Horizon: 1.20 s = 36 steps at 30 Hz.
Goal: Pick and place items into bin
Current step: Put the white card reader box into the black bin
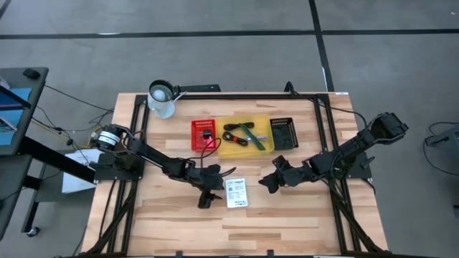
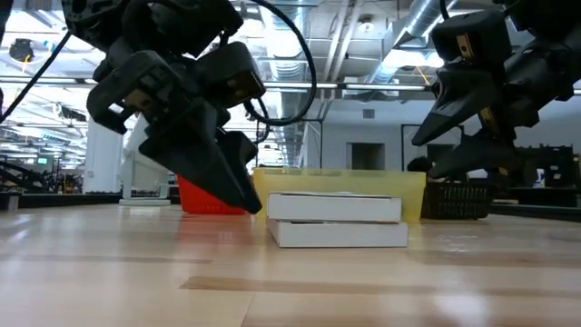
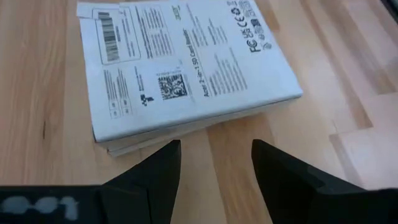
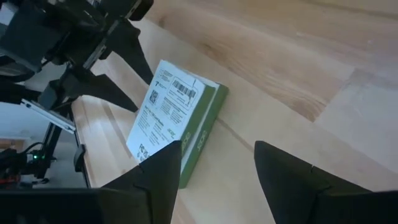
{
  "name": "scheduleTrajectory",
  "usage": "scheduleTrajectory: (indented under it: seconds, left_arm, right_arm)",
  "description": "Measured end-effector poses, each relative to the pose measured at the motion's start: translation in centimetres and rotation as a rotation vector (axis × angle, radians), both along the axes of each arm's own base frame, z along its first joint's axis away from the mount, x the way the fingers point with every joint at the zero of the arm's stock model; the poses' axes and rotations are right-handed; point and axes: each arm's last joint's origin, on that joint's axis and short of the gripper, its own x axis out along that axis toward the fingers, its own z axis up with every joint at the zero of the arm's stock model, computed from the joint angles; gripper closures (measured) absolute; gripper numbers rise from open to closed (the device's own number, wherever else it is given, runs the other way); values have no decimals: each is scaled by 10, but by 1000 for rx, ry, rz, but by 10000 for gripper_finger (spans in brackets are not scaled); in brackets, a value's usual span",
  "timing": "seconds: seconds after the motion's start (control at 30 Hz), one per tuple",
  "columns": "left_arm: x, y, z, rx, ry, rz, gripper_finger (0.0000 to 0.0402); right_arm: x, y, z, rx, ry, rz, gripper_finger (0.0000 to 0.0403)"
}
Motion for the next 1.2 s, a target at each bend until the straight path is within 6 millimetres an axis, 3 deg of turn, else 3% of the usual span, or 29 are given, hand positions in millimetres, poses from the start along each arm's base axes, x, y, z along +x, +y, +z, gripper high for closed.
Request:
scheduleTrajectory:
  seconds: [0.27, 0.53, 0.77, 1.2]
  left_arm:
    - [2, -1, 3, -20, -39, -10, 214]
    - [2, -1, 3, -20, -38, -11, 214]
    - [1, -1, 2, -28, -25, -15, 214]
    - [-1, -9, 2, -49, -22, -11, 214]
  right_arm:
    - [1, -1, -1, 9, 3, -13, 207]
    - [20, 2, -30, 76, -14, -2, 207]
    - [33, 8, -43, 134, -94, 32, 207]
    - [42, 5, -51, 188, -154, 56, 207]
